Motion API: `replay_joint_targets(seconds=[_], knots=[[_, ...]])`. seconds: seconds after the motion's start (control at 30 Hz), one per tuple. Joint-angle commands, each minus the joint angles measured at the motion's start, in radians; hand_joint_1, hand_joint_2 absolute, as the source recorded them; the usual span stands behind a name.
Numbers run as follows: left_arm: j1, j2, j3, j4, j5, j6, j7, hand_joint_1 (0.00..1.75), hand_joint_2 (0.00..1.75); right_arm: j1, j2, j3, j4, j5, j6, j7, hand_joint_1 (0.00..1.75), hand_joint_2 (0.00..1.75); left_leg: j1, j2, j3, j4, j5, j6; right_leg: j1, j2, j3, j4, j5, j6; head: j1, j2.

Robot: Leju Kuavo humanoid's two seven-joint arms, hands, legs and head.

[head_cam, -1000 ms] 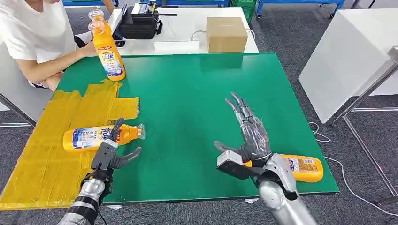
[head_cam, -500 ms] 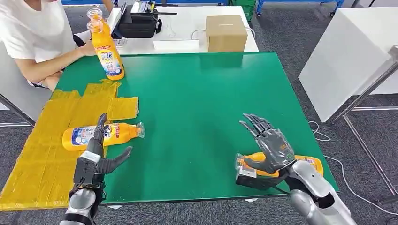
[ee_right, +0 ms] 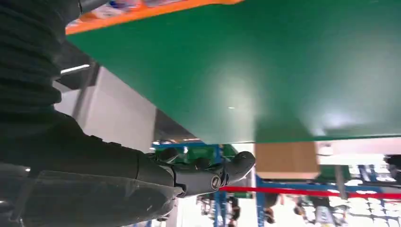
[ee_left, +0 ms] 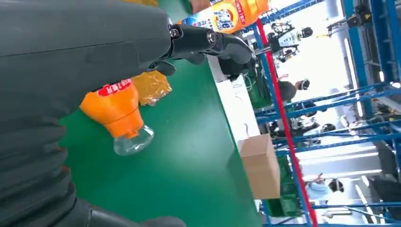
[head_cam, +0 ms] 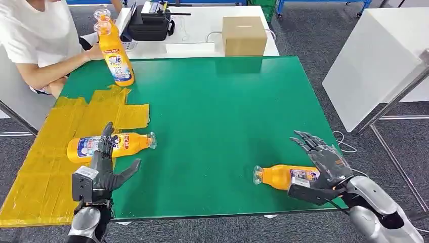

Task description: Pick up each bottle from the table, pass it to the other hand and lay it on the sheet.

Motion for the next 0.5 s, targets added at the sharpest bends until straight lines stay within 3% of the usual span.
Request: replay_joint_targets(seconds=[0.03, 0.2, 0.33, 0.5], knots=[[0.011, 0.000, -0.011, -0.032, 0.023, -0.030, 0.026, 0.00, 1.75, 0.090, 0.005, -0.094, 0.033, 0.006, 0.006, 0.027, 0.00, 1.75, 0.002, 0.000, 0.003, -0.001, -0.001, -0.002, 0.002, -0.001, 0.003, -0.002, -0.001, -0.001, 0.001, 0.000], [0.052, 0.013, -0.061, -0.137, 0.006, -0.045, 0.059, 0.00, 1.75, 0.188, -0.002, -0.171, 0.029, 0.008, 0.011, 0.075, 0.00, 1.75, 0.002, 0.001, 0.003, -0.001, -0.003, -0.002, 0.002, -0.001, 0.004, -0.002, -0.002, -0.001, 0.000, 0.000], [0.094, 0.034, -0.123, -0.251, 0.040, -0.091, 0.084, 0.00, 1.75, 0.283, 0.047, -0.258, 0.027, 0.009, 0.007, 0.090, 0.00, 1.75, 0.002, -0.002, 0.001, 0.000, -0.002, -0.001, 0.002, -0.003, 0.002, -0.002, -0.002, -0.001, 0.000, 0.000], [0.113, 0.043, -0.151, -0.295, 0.038, -0.099, 0.077, 0.00, 1.75, 0.300, 0.072, -0.262, 0.032, 0.026, 0.004, 0.097, 0.00, 1.75, 0.001, 0.001, 0.000, -0.001, -0.003, -0.001, 0.002, 0.000, 0.000, -0.002, -0.001, -0.001, 0.000, 0.000]])
